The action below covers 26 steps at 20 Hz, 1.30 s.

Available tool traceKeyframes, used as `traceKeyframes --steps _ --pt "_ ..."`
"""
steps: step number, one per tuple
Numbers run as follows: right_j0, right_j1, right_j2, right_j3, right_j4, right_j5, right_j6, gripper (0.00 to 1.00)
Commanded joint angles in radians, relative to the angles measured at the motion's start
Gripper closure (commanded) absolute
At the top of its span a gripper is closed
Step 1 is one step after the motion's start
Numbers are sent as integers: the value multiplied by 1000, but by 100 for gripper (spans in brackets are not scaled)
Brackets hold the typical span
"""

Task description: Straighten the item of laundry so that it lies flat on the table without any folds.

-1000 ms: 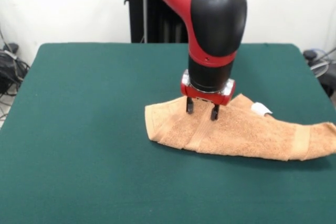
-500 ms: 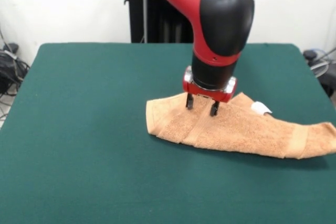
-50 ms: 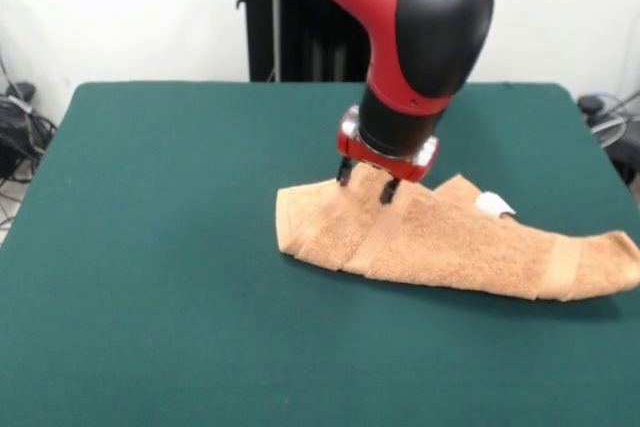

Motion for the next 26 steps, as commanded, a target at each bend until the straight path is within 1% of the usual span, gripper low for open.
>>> traceKeyframes --steps 1,4,11,18,22,26 --pt "-19 66 44 -2 -125 -9 284 0" --pt "-25 69 41 -2 -145 -25 295 0" --pt "-33 96 19 -50 -184 -30 336 0" --pt "-42 93 -16 -58 -215 -44 319 0" --pt "-49 119 -34 -90 -224 -48 334 0" --pt "-46 111 -42 -90 -232 -42 331 0"
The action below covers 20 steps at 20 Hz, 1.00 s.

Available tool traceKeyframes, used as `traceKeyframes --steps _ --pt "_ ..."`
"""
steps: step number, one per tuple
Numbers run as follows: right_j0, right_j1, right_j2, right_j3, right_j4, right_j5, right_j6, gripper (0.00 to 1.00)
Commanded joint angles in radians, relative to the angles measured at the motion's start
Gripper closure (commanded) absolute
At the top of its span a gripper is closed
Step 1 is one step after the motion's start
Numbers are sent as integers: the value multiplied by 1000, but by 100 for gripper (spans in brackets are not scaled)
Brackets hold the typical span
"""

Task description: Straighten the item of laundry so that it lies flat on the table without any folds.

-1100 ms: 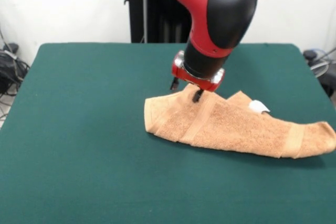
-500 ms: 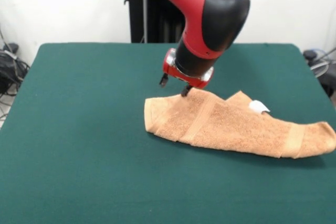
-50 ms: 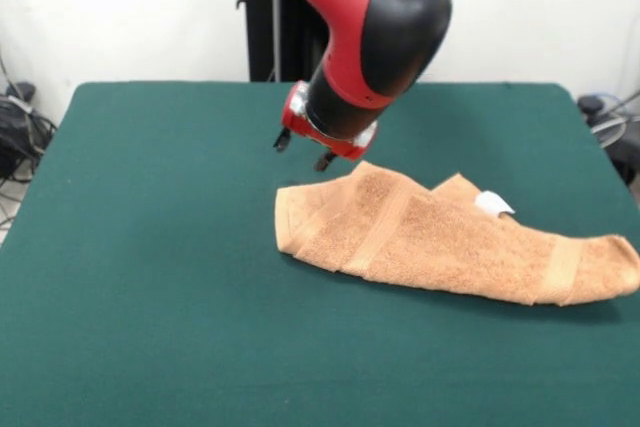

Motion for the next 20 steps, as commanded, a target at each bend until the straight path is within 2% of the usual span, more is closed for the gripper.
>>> traceKeyframes --steps 1,6,12,20 --pt "-22 38 45 -87 -48 -34 315 0" --pt "-34 38 32 -123 -64 1 310 0" --pt "-39 6 17 -218 -93 133 319 0" --pt "-66 -48 106 -259 -40 6 280 0"
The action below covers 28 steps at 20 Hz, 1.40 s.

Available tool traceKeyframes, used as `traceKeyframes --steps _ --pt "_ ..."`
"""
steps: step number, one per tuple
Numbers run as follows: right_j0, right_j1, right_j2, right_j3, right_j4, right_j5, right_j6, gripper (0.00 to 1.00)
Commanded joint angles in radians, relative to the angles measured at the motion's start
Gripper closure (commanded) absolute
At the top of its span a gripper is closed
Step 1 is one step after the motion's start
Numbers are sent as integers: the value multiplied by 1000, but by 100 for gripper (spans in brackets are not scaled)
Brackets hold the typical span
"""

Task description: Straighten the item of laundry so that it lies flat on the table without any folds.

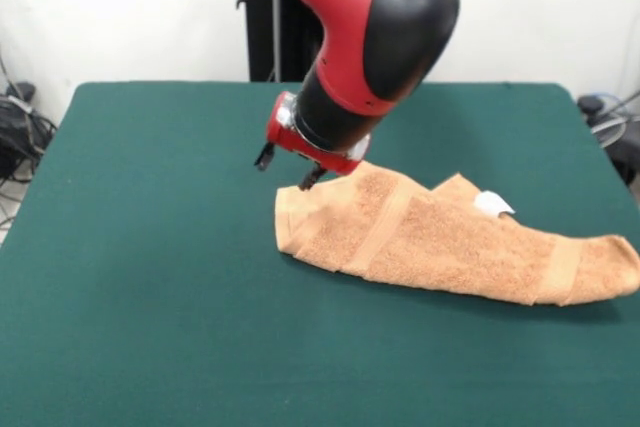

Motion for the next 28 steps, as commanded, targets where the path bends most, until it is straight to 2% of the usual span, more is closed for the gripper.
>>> traceKeyframes --steps 1,8,10,13,15,19,20,28 --pt "-35 -50 153 -136 20 -14 272 0" --pt "-32 -60 138 -212 -2 56 289 0" --pt "-35 -68 144 -239 -14 34 249 0" --pt "-35 -101 177 -230 -24 -111 164 0" --pt "-37 -111 190 -228 -28 -121 151 0" --pt "-40 -90 163 -264 -43 -50 183 0" --pt "-57 -50 128 -338 -50 57 224 0" --pt "-100 25 69 -481 -77 242 280 0"
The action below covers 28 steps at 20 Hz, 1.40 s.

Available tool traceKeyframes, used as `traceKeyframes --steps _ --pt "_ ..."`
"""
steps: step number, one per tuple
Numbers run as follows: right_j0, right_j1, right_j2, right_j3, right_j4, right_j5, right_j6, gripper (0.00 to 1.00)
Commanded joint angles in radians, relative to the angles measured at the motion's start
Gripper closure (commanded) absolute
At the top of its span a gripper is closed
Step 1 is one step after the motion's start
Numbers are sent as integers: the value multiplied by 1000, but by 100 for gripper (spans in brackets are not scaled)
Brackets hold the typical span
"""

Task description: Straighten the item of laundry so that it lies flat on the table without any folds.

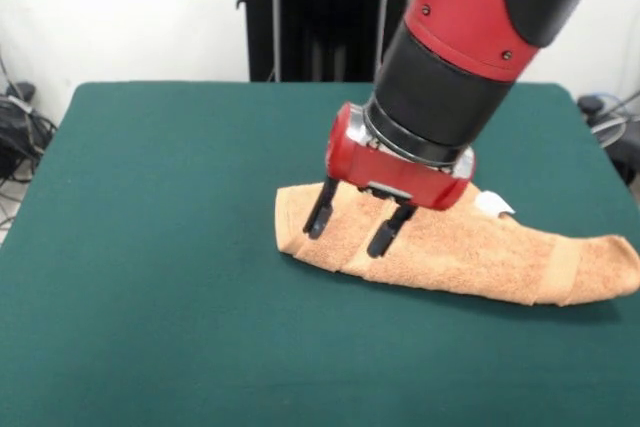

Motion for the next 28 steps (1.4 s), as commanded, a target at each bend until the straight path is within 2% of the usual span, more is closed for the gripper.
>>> traceKeyframes --steps 1,5,8,12,15,22,26,28 --pt "-63 125 56 -167 -69 250 290 0" --pt "-69 132 35 -187 -91 348 291 0" --pt "-80 132 72 -166 -78 260 285 0" --pt "-94 123 71 -148 -82 270 298 0" --pt "-117 87 104 -132 -99 231 190 0" --pt "-113 65 156 -69 -109 157 132 0" --pt "-80 73 129 -47 -102 120 223 0" --pt "-69 53 150 -37 -104 199 190 0"
